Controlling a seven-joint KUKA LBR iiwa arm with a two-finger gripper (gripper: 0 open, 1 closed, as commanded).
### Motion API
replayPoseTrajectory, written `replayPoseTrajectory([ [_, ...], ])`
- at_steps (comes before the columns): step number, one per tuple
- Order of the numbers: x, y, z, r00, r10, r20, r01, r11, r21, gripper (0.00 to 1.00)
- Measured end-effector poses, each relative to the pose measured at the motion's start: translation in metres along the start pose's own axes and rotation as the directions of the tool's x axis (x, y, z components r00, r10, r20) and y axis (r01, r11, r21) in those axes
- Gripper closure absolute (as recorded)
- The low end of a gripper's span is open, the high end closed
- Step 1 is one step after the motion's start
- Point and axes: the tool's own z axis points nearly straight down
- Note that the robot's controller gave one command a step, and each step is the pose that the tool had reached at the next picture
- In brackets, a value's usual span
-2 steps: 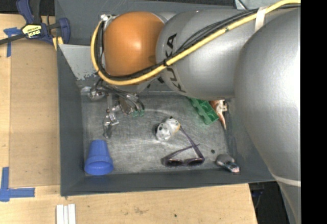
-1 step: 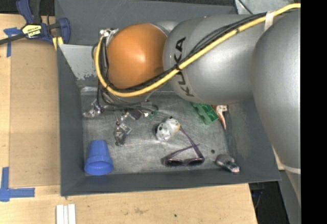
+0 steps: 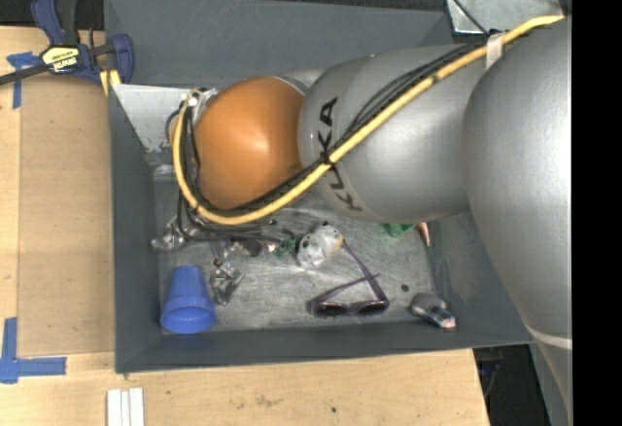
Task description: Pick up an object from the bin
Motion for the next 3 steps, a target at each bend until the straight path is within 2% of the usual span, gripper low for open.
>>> replayPoseTrajectory([
  [1, 0.003, 0.01, 0.04, 0.98, -0.2, -0.001, 0.2, 0.98, 0.001, 0.0],
  [2, 0.004, 0.019, 0.054, 0.831, -0.555, 0.024, 0.554, 0.832, 0.035, 1.0],
  [3, 0.004, 0.019, 0.054, 0.832, -0.555, 0.023, 0.554, 0.832, 0.034, 1.0],
])
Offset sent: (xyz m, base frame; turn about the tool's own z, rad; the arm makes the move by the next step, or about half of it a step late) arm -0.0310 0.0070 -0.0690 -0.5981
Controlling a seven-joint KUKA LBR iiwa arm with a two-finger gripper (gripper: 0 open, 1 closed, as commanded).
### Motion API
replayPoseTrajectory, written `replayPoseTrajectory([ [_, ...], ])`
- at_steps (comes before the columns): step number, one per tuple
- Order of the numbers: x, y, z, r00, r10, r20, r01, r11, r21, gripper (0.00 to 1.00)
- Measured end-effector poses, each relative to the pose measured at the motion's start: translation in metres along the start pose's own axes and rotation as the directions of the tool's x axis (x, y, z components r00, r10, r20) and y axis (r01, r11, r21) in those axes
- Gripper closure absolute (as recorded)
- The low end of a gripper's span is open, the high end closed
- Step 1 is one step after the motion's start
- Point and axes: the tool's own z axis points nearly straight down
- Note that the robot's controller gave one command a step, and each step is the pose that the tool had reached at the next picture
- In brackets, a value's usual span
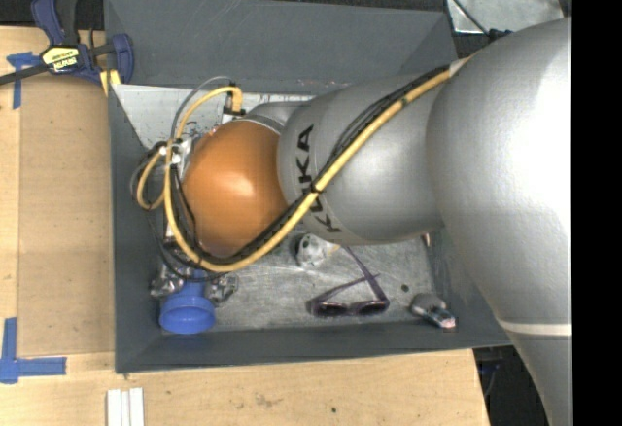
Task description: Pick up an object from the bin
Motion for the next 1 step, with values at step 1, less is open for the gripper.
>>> replayPoseTrajectory([
  [1, -0.0009, -0.0012, -0.0182, 1.0, 0.003, -0.023, -0.004, 0.999, -0.035, 1.0],
])
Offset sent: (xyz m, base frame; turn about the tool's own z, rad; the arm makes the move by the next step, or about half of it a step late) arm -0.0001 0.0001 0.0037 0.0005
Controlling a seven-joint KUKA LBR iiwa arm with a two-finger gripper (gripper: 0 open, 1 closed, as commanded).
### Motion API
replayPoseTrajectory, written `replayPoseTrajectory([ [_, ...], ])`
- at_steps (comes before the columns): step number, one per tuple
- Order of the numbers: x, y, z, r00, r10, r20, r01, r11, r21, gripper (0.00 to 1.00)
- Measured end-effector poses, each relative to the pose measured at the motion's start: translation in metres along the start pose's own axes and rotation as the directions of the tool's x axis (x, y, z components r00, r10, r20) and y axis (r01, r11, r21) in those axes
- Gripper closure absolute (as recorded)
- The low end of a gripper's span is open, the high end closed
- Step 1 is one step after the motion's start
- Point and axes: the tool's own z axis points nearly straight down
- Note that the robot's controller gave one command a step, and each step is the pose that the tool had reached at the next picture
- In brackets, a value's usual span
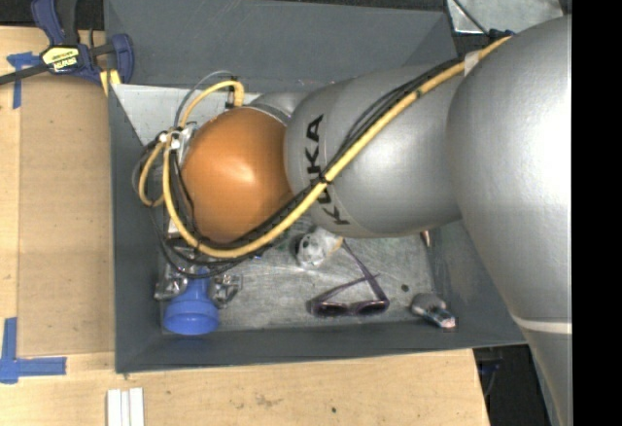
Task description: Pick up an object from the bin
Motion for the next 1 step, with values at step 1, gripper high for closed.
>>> replayPoseTrajectory([
  [1, -0.0004, -0.0024, 0.0126, 1.0, 0.003, 0.004, -0.003, 1.0, 0.007, 1.0],
])
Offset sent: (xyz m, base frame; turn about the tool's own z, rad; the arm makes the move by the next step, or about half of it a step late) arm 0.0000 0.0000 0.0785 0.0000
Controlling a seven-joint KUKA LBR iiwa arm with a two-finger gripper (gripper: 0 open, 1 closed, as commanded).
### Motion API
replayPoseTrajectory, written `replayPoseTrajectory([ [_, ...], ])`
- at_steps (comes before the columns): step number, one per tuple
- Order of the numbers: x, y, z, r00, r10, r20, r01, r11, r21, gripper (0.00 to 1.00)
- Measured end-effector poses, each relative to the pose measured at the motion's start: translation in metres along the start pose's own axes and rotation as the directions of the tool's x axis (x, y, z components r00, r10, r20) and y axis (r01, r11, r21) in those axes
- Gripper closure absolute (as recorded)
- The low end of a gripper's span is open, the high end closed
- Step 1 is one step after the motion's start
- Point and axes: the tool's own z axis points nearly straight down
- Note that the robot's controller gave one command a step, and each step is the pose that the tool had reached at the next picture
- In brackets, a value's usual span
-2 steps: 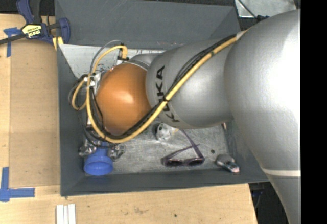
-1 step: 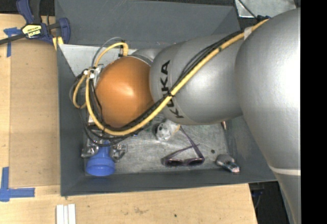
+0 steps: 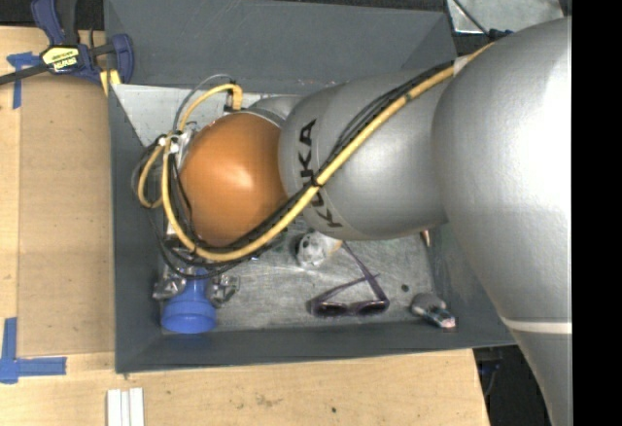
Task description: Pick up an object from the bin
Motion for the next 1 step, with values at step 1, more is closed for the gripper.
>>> replayPoseTrajectory([
  [1, -0.0016, -0.0003, -0.0962, 1.0, 0.001, 0.001, -0.001, 1.0, 0.001, 1.0],
])
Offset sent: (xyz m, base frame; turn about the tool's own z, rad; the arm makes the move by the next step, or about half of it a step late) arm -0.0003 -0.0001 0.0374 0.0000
